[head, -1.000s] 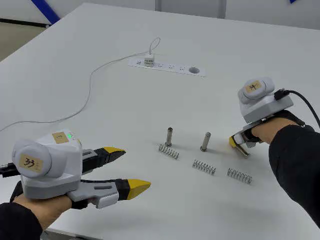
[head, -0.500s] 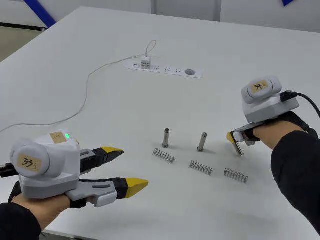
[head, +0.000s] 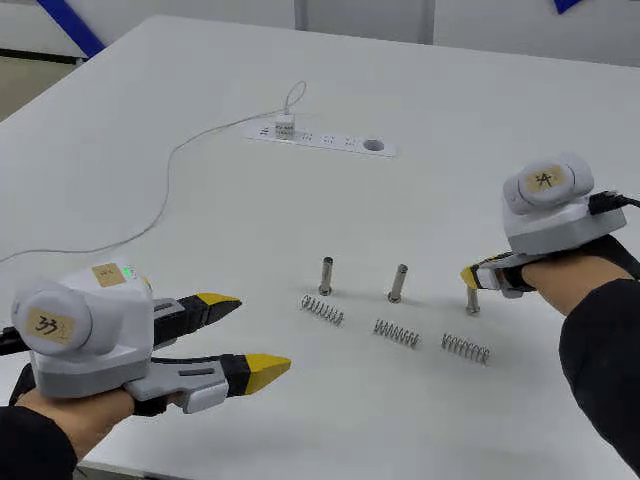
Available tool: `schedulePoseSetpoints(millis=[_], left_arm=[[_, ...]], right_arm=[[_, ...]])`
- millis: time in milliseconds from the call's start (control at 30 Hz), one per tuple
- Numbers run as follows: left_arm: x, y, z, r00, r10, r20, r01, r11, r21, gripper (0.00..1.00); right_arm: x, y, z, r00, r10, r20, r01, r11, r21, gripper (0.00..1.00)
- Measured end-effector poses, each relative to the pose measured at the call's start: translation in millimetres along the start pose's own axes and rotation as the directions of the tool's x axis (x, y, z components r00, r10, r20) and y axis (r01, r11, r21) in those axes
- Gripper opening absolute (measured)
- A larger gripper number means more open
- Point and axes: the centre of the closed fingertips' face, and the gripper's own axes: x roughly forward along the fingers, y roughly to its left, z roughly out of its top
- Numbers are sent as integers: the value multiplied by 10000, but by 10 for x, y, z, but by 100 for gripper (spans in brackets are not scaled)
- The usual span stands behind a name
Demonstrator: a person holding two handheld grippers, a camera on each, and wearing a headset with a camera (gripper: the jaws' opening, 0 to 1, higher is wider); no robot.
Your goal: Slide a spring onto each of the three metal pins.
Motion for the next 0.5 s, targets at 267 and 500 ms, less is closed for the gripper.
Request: schedulePoseSetpoints(millis=[267, 500], left_arm=[[2, -1, -4, 10000, -32, -31, 32, 10000, 32, 58], [5, -16, -5, 10000, -55, -74, 56, 10000, 53, 58]], right_arm=[[-90, -2, -100, 9998, -56, 173, 55, 10000, 67, 9], [-102, -3, -118, 9997, -23, 255, 19, 9999, 149, 9]])
